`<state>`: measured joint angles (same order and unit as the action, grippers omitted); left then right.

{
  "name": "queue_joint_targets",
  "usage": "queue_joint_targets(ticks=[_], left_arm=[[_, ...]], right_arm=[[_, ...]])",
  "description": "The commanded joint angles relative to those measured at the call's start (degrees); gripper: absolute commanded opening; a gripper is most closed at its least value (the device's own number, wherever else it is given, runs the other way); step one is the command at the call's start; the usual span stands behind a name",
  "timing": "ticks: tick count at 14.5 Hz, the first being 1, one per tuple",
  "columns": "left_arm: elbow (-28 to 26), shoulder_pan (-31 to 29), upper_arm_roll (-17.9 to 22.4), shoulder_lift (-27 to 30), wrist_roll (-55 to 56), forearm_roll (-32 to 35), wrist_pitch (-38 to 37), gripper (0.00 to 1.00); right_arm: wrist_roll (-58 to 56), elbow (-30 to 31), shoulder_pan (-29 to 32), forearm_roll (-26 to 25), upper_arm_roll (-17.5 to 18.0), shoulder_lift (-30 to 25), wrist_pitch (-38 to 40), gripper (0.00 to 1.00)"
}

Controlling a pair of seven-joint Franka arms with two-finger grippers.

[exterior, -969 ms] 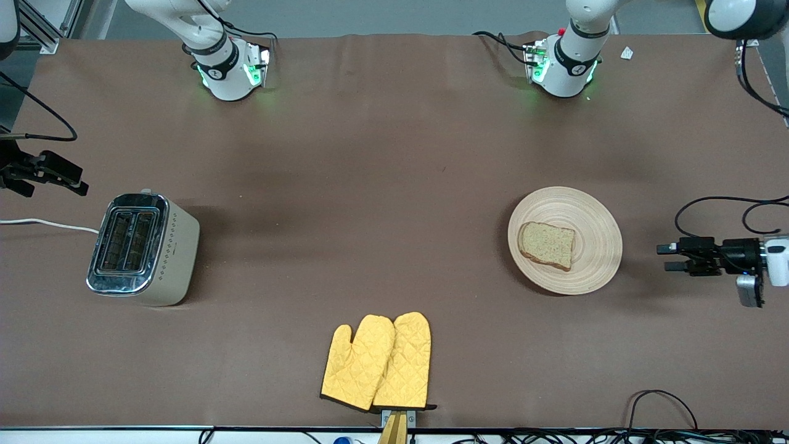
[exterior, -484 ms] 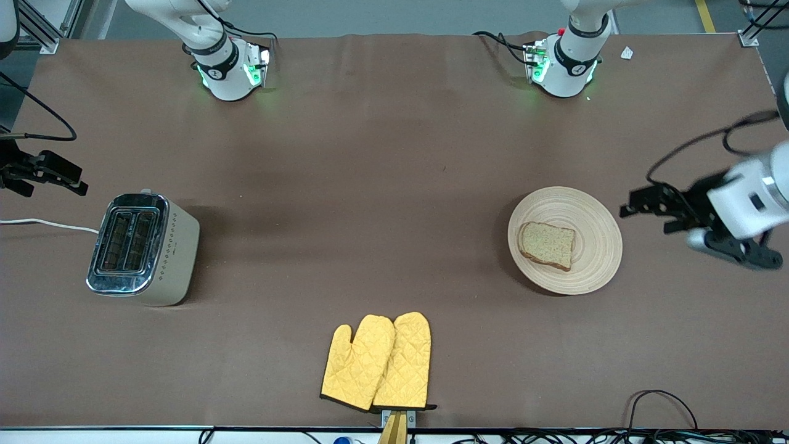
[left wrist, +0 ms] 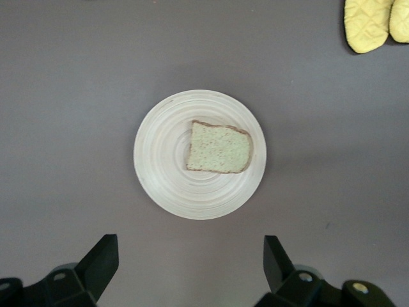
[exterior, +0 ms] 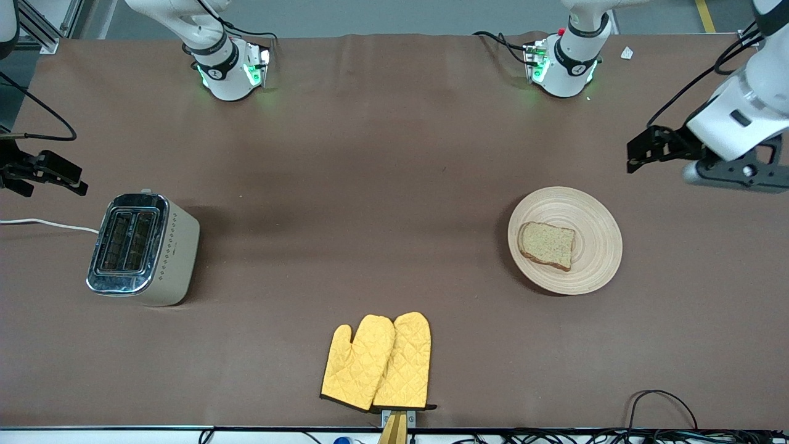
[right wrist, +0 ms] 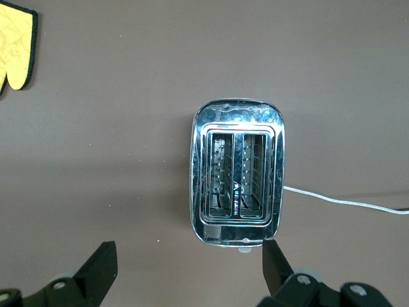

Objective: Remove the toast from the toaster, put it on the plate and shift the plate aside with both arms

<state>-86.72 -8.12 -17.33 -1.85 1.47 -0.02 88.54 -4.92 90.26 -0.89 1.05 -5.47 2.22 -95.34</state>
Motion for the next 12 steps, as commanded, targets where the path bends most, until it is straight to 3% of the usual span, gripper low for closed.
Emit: queue_joint_targets(ticks=[1,3,4,6,7,12], left_arm=[[-3.28,-1.46,0.37,2.65,-2.77,0.63,1.29,1.00],[-1.62,-2.17,0.46,2.38,-4.54,0.46,0.41,1.00],[-1.35,0.71,1.76,2.47,-4.46,0.80,-0.29,1.00],[0.76,9.40,11.31,2.21,-4.80,0.98,-0.91,1.00],[0.94,11.70,13.70,1.95,-4.81,0.98,-0.91,1.00],[1.20,11.72,13.99,1.51,-4.28,1.07,-0.91,1.00]], right_arm=[[0.79,-0.35,0.10,-0.97,0.28,-0.20,0.59,1.00],[0.70,-0.35,0.10,-0.97,0.28,-0.20,0.59,1.00],[0.70,-0.35,0.10,-0.97,0.28,-0.20,0.59,1.00],[0.52,-0.35,0.19,-0.97,0.20,-0.20,0.59,1.00],[0.52,-0.35,0.19,-0.97,0.20,-0.20,0.59,1.00],[0.52,-0.35,0.19,-0.97,0.20,-0.20,0.59,1.00]])
